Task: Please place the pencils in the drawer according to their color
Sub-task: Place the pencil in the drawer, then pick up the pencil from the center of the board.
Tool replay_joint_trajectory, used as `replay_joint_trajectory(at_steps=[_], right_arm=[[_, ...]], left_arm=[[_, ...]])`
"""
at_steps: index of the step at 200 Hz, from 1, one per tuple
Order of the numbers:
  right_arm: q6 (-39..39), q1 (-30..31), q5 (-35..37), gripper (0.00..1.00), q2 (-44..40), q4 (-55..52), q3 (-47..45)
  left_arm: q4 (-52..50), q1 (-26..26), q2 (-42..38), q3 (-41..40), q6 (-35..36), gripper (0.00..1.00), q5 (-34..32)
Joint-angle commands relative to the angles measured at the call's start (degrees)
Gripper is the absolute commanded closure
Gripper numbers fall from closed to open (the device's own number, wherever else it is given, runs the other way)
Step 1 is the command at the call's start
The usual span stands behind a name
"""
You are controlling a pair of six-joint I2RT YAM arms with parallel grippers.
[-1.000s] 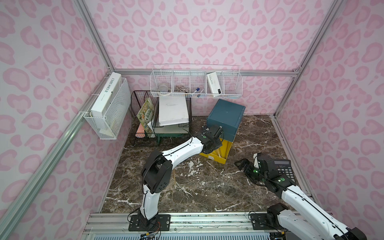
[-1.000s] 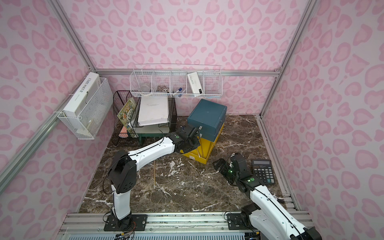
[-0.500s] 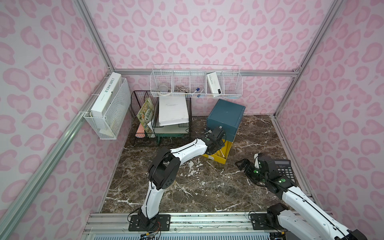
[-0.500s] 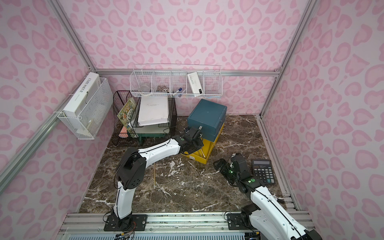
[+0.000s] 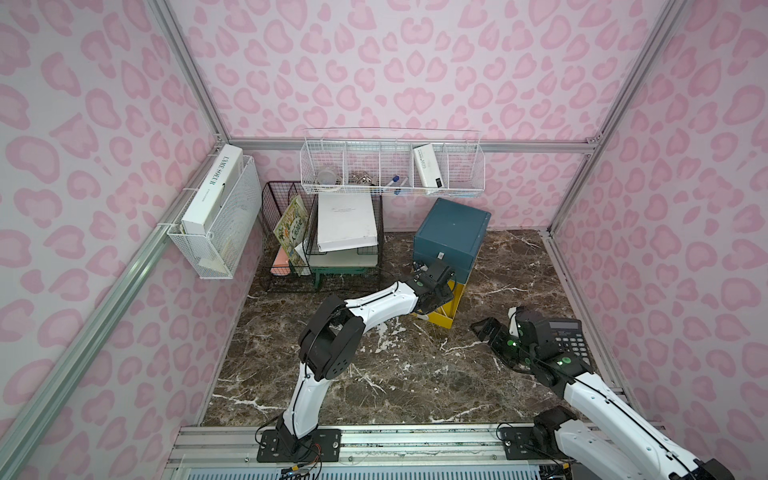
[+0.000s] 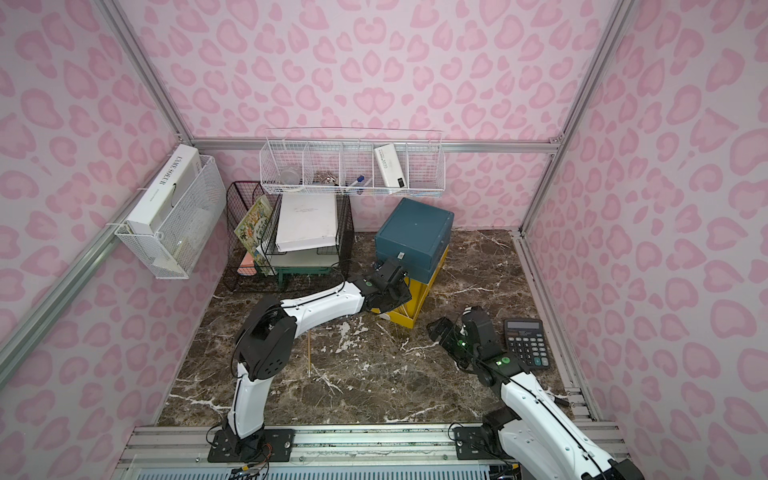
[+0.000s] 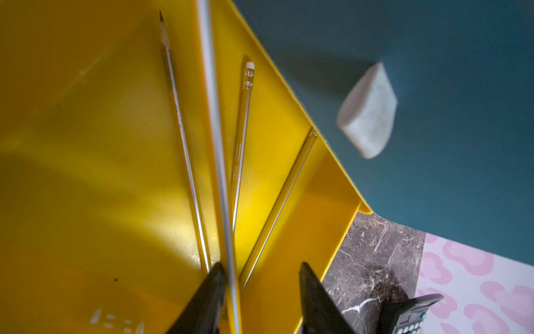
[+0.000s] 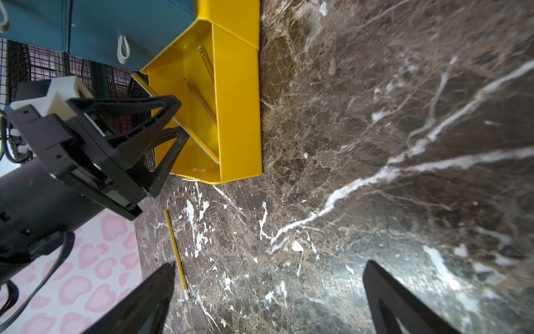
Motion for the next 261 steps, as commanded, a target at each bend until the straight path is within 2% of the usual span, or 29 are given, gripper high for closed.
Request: replay_joint_trajectory(at_steps=[1, 44, 83, 121, 161, 178, 208, 261], right_arm=[[-0.8, -0.1, 0.8, 0.00, 0.0, -1.2, 0.5], [-1.5, -1.5, 0.9, 0.00, -1.2, -1.8, 0.8], [-2.4, -3.2, 0.3, 0.00, -1.2, -2.9, 1.4], [-3.7, -4.1, -0.1, 0.00, -1.6, -3.3, 1.4], [-10.1, -3.9, 0.7, 0.00, -1.2, -5.1, 3.4], [-11.9, -2.6, 1.2, 0.00, -0.7, -5.1, 4.7], [-10.9, 1.0, 1.7, 0.00, 1.1, -2.9, 5.5], [-7.3, 14.8, 6.6, 0.00, 6.9, 1.2, 5.7]], left_arm=[[-0.3, -0.1, -0.8, 0.7, 2.0, 0.39, 1.0], [-1.8, -0.1, -3.1, 1.5, 4.6, 0.22, 1.2], [-2.2, 0.0, -6.0, 0.8, 5.4, 0.21, 1.7], [-5.9, 0.0, -14.3, -3.9, 7.9, 0.20, -1.3], [-14.8, 0.3, -27.3, -14.5, 11.0, 0.16, -9.6], [-19.7, 0.6, -31.9, -18.6, 11.5, 0.13, -13.7], [-27.3, 2.0, -37.7, -23.8, 13.1, 0.11, -16.2], [-35.9, 4.8, -43.2, -31.7, 12.7, 0.06, -15.2]])
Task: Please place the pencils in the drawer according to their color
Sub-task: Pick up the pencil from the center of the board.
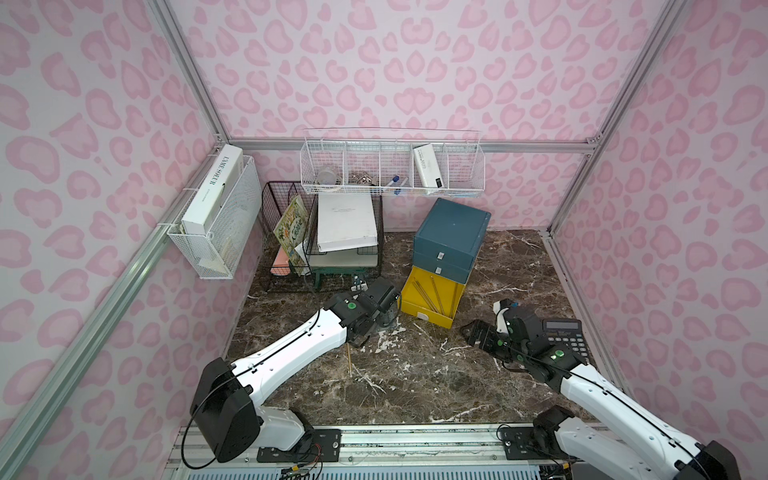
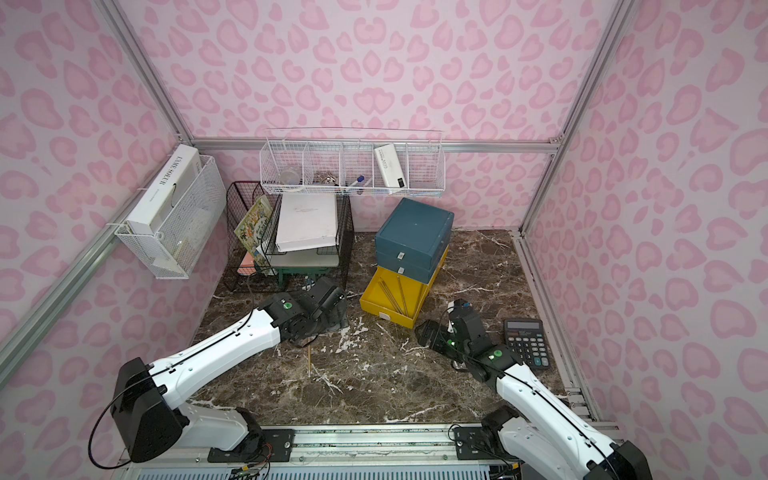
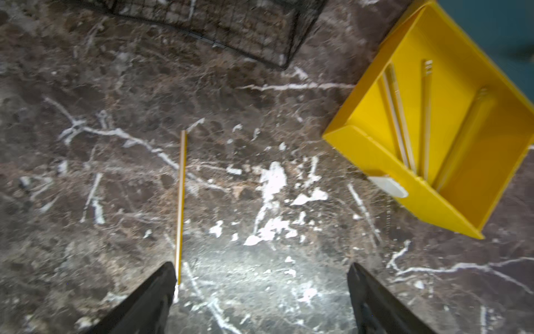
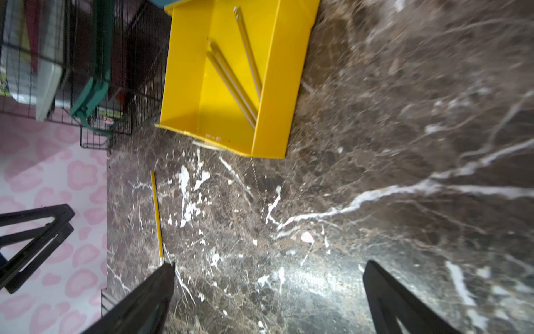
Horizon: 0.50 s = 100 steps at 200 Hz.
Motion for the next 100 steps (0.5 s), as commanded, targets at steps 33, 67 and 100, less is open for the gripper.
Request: replay_joint_trajectory(at_steps=[33, 67, 100], right_arm=[[3.3, 14.2, 6.7, 0.00, 5.7, 6.5, 1.5], [1.6, 24.0, 10.7, 0.00, 10.6, 9.6, 5.4], [-0.9, 30.8, 12.7, 0.00, 17.5, 10.4, 10.9]], left_arm=[[-6.9, 2.5, -2.8, -7.6, 0.2, 0.02, 2.2], [-5.3, 3.6, -1.2, -11.4, 0.4, 0.01, 5.1], [-2.6, 4.7, 0.5, -14.8, 0.1, 0.02, 6.6]])
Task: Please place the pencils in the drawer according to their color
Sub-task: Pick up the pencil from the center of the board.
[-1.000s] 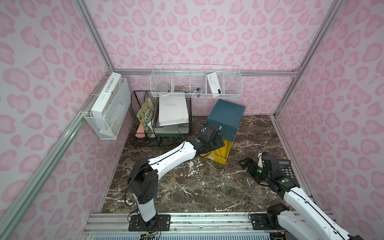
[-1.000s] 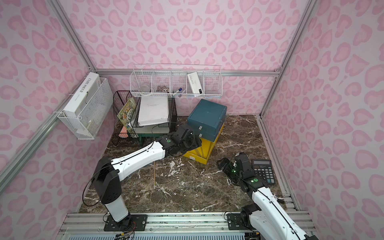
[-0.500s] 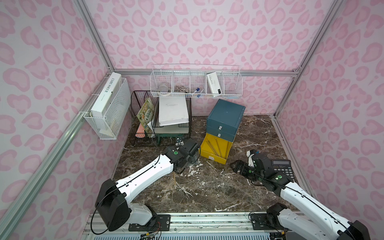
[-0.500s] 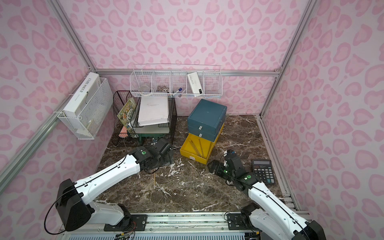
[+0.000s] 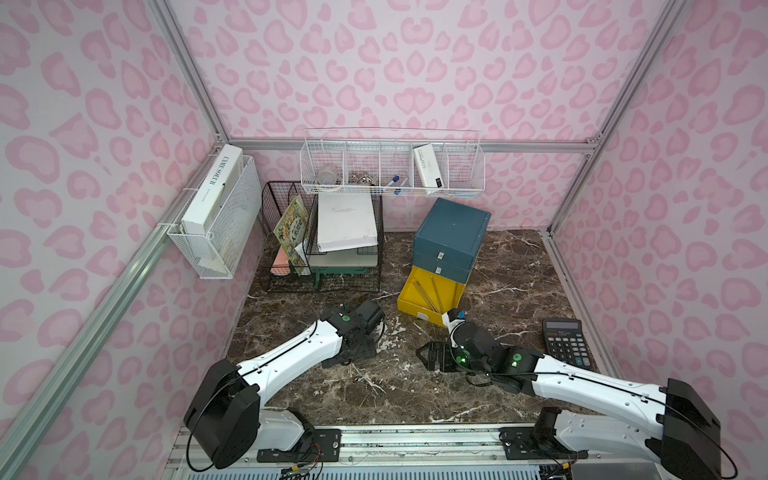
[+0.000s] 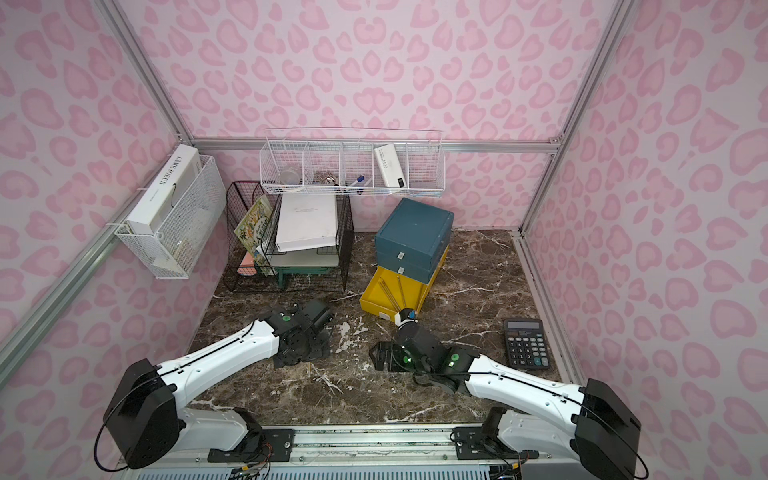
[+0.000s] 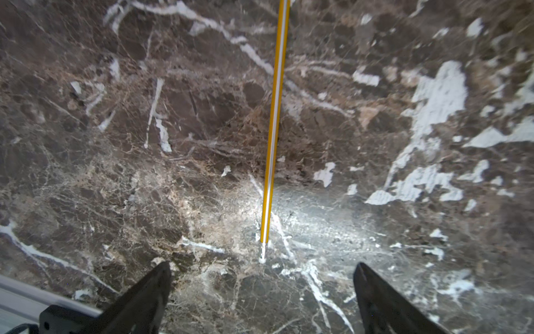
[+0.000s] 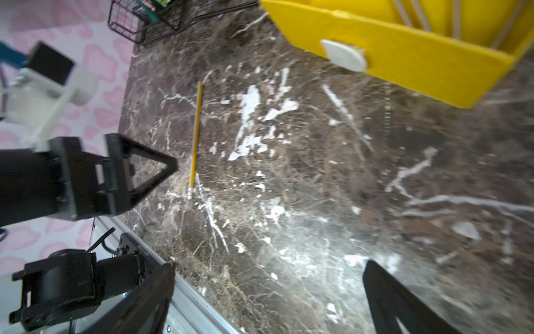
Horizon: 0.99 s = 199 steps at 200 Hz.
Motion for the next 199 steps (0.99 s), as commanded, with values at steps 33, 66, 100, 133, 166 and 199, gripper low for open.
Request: replay_joint_trajectory(at_steps=[33, 66, 100, 133, 166, 199], right_arm=[[-1.7, 6.4, 4.0, 0.00, 7.2, 2.8, 5.1], [-0.7, 7.0, 2.6, 0.00, 9.0, 2.9, 5.7], [-0.5, 7.1, 3.3, 0.00, 8.6, 2.1, 5.6], [-0.6, 7.0, 4.5, 0.00, 7.5, 0.8, 5.5], [-0.4, 6.5, 5.6, 0.00, 5.8, -0.5, 5.2], [-0.1, 5.8, 7.4, 0.00, 3.6, -1.0, 4.1]], left_arm=[[6.5, 2.9, 1.8, -5.0, -0.1, 0.05, 4.1], [10.0, 4.4, 3.8, -6.6, 0.1, 0.14, 6.4], [13.4, 5.8, 6.2, -7.9, -0.3, 0.25, 8.3], [15.3, 7.3, 9.0, -8.2, -0.3, 0.39, 9.4], [16.0, 7.6, 10.4, -8.2, -0.4, 0.61, 10.1], [16.1, 7.7, 11.3, -8.2, -0.5, 0.79, 10.8]])
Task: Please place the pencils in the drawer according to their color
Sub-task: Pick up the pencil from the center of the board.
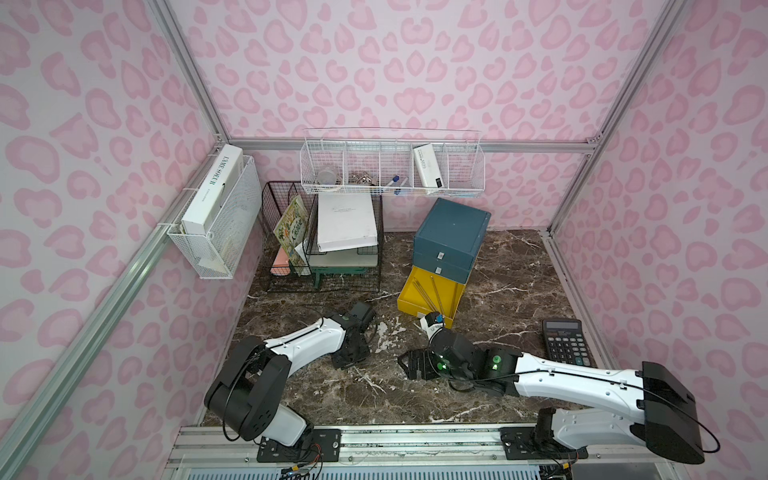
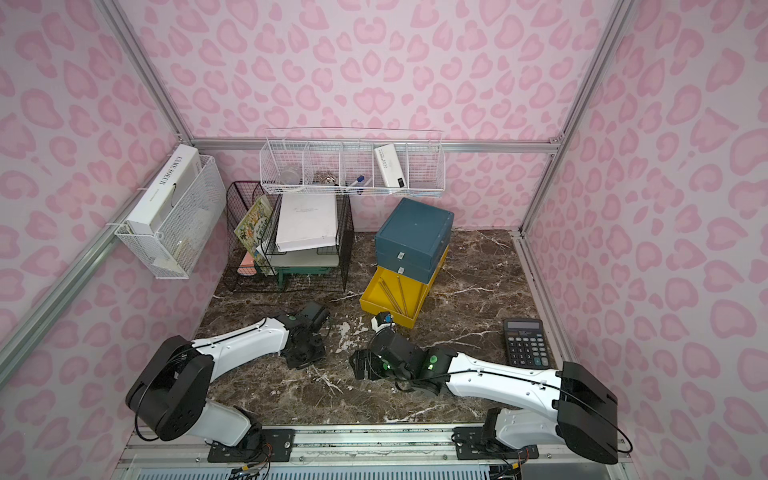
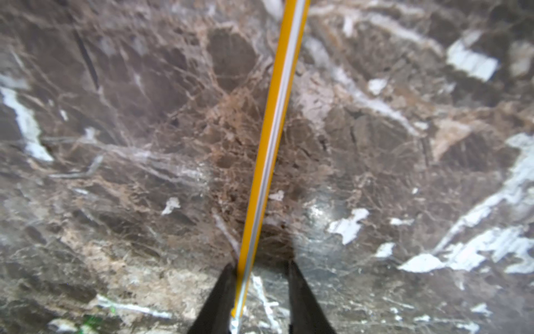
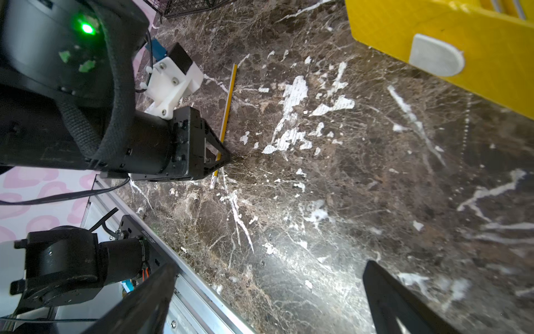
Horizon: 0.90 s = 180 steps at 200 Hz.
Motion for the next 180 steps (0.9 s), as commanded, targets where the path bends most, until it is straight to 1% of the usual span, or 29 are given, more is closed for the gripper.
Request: replay_joint_trajectory(at_steps=[1, 41, 85, 135, 180], right_arm=[[0.5, -0.4, 2.6, 0.00, -1.5, -1.0, -0.7], [0.5, -2.7, 3.4, 0.00, -5.7, -1.7, -2.2], [0.3, -6.3, 2.2, 0.00, -9.4, -2.2, -3.4], [0.3, -9.9, 0.0, 0.00, -12.1, -1.4, -4.6], [1.0, -13.5, -2.8, 0.00, -13.9, 0.5, -6.3]], left_arm=[[0.9, 0.1, 1.9, -1.2, -0.5, 0.80, 0.2], [0.8, 0.1, 3.1, -1.2, -0.4, 1.00, 1.4], [0.0, 0.1, 2.9, -0.3, 0.6, 1.00, 2.5], [-3.3, 0.1, -4.6, 2.1, 2.5, 1.00, 2.6], [-5.6, -0.3, -7.9, 4.8, 2.1, 1.00, 3.6]])
